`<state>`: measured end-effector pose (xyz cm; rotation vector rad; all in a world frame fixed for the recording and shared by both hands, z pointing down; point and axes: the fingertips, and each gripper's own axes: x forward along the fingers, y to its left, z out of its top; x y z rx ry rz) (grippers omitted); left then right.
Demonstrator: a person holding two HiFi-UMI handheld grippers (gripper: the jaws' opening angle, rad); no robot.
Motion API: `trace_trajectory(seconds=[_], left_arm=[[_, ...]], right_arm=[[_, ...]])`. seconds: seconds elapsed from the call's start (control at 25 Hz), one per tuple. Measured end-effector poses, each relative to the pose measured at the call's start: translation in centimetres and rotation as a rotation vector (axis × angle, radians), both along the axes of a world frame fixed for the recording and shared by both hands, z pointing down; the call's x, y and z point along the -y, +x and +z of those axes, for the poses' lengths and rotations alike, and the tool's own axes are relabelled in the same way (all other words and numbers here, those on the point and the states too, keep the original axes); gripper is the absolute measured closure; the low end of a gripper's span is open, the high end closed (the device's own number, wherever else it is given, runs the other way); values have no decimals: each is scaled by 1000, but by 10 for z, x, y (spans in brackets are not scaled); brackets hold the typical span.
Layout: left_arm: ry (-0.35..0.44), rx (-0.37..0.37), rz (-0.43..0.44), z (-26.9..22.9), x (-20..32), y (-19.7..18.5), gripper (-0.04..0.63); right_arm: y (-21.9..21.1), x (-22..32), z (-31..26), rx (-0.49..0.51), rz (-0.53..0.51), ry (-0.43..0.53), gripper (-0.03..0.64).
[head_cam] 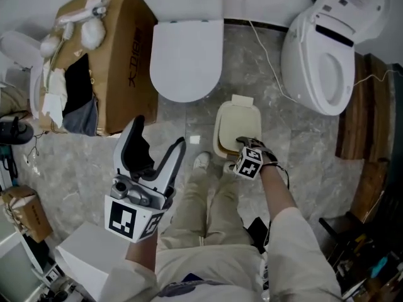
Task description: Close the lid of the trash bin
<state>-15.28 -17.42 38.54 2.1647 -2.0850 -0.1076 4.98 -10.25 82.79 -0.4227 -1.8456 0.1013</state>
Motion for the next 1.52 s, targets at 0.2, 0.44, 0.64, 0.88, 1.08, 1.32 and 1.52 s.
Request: trace_trajectory(seconds=[0.2,0.44,0.64,0.88,1.08,1.32,1.52], left_arm=[[-29,-2,19,34,1,3,285],[-47,-3,5,68,-6,0,285],[-54,-4,-8,80,-12,-5,284],[-61,-8,-33,88,-19,-13,281],[-53,-15,-39,91,-22,-15,279],[-15,-12,-25,50,-26,-1,279],[46,-11,-9,-13,-18,24,279]], right_arm=[[8,-30,46,-34,14,-44,129],[11,-44,88,-48,36,-56,125],[11,-46,110,-70,56,-56,121],[12,-47,125,-69,103,-12,132],[9,-41,129,-60,122,6,150],[-24,-23,71,-6,350,-37,169],[-35,42,-61,246,706,79,176]])
